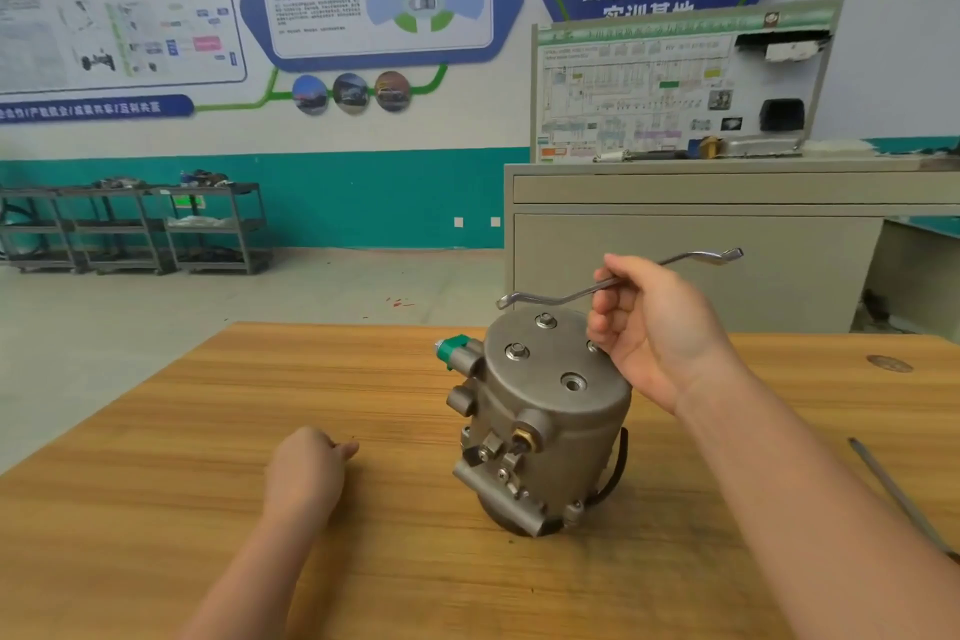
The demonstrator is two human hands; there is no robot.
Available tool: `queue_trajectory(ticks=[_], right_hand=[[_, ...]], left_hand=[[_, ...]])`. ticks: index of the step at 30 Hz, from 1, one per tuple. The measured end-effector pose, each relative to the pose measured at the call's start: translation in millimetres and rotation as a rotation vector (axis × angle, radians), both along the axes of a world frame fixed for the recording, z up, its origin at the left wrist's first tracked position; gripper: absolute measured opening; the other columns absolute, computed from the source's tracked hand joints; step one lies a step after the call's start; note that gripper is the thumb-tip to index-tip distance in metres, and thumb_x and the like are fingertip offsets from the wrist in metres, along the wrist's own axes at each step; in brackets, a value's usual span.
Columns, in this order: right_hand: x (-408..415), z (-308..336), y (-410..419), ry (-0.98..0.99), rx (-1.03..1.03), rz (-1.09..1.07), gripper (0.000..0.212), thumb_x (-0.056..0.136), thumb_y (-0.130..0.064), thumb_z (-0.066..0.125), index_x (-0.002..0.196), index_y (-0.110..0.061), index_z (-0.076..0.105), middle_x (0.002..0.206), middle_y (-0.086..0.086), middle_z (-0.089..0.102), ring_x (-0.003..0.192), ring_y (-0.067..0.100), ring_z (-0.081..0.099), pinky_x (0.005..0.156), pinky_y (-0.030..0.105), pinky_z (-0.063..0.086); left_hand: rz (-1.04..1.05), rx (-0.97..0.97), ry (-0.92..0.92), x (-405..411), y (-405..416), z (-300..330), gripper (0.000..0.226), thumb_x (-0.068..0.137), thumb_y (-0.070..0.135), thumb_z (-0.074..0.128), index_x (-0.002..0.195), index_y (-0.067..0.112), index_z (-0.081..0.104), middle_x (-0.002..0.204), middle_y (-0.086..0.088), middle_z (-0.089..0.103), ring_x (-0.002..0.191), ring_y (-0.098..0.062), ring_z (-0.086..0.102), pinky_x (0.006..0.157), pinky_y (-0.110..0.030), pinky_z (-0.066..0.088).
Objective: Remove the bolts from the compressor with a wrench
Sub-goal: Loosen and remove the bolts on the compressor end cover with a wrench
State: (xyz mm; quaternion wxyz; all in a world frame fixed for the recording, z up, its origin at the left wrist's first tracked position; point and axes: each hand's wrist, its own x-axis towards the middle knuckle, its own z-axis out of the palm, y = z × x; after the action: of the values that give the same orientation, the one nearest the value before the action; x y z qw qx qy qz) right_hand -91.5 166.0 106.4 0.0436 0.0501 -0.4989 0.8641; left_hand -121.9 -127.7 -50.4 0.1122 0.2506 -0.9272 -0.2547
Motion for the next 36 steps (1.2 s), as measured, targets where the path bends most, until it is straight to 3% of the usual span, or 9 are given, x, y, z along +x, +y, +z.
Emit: queue_trajectory(ticks=[6, 9, 11, 14, 18, 21, 28, 32, 36], right_hand=[[-2, -2, 2, 0.051, 0.100, -0.094, 0.031, 0.098, -0.015, 0.049, 0.068, -0.009, 0.056, 0.040, 0.000, 0.050, 0.032, 0.010, 0.043, 0.035, 0.016, 0.036], [-2, -4, 2, 0.065, 0.116, -0.118, 0.031, 0.098, -0.015, 0.049, 0.068, -0.009, 0.056, 0.040, 0.000, 0.049, 0.032, 0.010, 0.043, 0.035, 0.017, 0.036], [-3, -6, 2, 0.075, 0.116, -0.128, 0.031, 0.098, -0.015, 0.049, 0.068, -0.009, 0.056, 0.041, -0.001, 0.049, 0.033, 0.010, 0.043, 0.035, 0.017, 0.036], [-5, -9, 3, 0.088, 0.106, -0.148, 0.030, 0.099, -0.020, 0.051, 0.071, -0.009, 0.056, 0.041, -0.002, 0.049, 0.033, 0.009, 0.043, 0.035, 0.017, 0.035], [0, -10, 5, 0.108, 0.044, -0.181, 0.035, 0.092, -0.038, 0.063, 0.073, -0.010, 0.056, 0.043, -0.004, 0.047, 0.035, 0.008, 0.042, 0.036, 0.018, 0.035], [8, -14, 15, 0.120, -0.068, -0.185, 0.037, 0.073, -0.045, 0.073, 0.068, -0.015, 0.052, 0.044, -0.005, 0.039, 0.033, 0.007, 0.033, 0.034, 0.017, 0.029], [28, -29, 31, -0.022, -0.289, -0.126, 0.030, 0.094, -0.031, 0.060, 0.073, -0.011, 0.054, 0.042, -0.006, 0.036, 0.030, 0.005, 0.031, 0.031, 0.016, 0.025], [47, -43, 29, 0.073, -0.243, -0.182, 0.029, 0.088, -0.018, 0.066, 0.063, -0.014, 0.051, 0.042, -0.004, 0.038, 0.031, 0.008, 0.033, 0.033, 0.017, 0.030], [58, -51, 24, 0.168, -0.212, -0.281, 0.042, 0.088, -0.014, 0.067, 0.052, -0.022, 0.046, 0.042, -0.002, 0.039, 0.033, 0.011, 0.035, 0.036, 0.019, 0.033]], left_hand=[[0.019, -0.140, -0.013, 0, -5, -16, 0.036, 0.098, 0.033, 0.055, 0.084, 0.003, 0.067, 0.089, -0.018, 0.068, 0.090, -0.036, 0.063, 0.078, -0.038, 0.052], [0.047, -0.189, 0.037, 11, 9, 3, 0.046, 0.100, 0.044, 0.047, 0.113, 0.004, 0.066, 0.112, -0.023, 0.060, 0.109, -0.039, 0.052, 0.093, -0.040, 0.044], [-0.019, -0.022, 0.334, 25, 31, 27, 0.064, 0.095, 0.057, 0.038, 0.136, 0.009, 0.053, 0.125, -0.024, 0.050, 0.116, -0.034, 0.045, 0.098, -0.040, 0.038], [-0.516, 0.357, 0.641, 54, 83, 70, 0.095, 0.076, 0.085, 0.036, 0.151, 0.027, 0.025, 0.145, 0.012, 0.036, 0.125, 0.000, 0.039, 0.101, -0.019, 0.035], [-0.926, 0.559, 0.478, 70, 125, 87, 0.121, 0.049, 0.076, 0.077, 0.143, 0.054, 0.004, 0.127, 0.050, 0.019, 0.110, 0.036, 0.030, 0.084, 0.007, 0.033], [-0.902, 0.695, 0.538, 76, 134, 83, 0.106, 0.055, 0.052, 0.090, 0.134, 0.051, 0.019, 0.130, 0.036, 0.035, 0.112, 0.022, 0.046, 0.096, -0.007, 0.042], [-0.489, 0.618, 0.835, 99, 144, 66, 0.070, 0.056, 0.092, 0.051, 0.115, 0.060, 0.033, 0.106, 0.026, 0.054, 0.107, 0.002, 0.053, 0.100, -0.038, 0.045], [-0.539, 0.439, 0.783, 96, 143, 67, 0.049, 0.072, 0.083, 0.039, 0.117, 0.063, 0.041, 0.140, 0.030, 0.028, 0.132, 0.012, 0.026, 0.108, -0.018, 0.033], [-0.581, 0.117, 0.757, 89, 147, 64, 0.043, 0.076, 0.071, 0.044, 0.115, 0.054, 0.047, 0.148, 0.022, 0.032, 0.144, -0.006, 0.009, 0.114, -0.035, 0.015]])
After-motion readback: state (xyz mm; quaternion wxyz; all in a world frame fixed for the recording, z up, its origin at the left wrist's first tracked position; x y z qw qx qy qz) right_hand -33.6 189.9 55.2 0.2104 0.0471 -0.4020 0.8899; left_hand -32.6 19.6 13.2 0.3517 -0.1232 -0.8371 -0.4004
